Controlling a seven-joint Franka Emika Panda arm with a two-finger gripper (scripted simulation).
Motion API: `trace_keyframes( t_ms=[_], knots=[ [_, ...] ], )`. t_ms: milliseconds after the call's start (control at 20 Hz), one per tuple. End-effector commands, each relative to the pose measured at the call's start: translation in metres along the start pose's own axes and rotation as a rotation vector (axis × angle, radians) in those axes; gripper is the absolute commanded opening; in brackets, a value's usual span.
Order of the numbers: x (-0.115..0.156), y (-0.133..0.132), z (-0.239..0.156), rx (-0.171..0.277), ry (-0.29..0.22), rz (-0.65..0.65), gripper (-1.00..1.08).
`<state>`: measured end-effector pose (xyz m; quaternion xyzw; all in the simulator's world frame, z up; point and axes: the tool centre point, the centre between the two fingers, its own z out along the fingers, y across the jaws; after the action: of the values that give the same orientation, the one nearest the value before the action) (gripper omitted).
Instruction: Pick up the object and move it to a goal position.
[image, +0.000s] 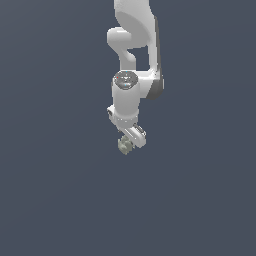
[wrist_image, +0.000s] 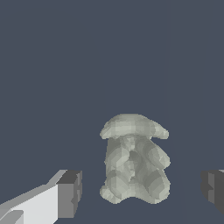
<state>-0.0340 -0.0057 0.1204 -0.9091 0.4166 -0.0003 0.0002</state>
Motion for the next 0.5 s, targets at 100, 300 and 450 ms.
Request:
trace_keyframes(
  t_ms=[100,300,450],
  knots=[
    [-0.001,0.001,0.022,-0.001,0.0,0.002,1.0],
    [0.0,0.001,0.033,-0.001,0.0,0.003,1.0],
    [0.0,0.0,0.036,-0.001,0.0,0.003,1.0]
  ],
)
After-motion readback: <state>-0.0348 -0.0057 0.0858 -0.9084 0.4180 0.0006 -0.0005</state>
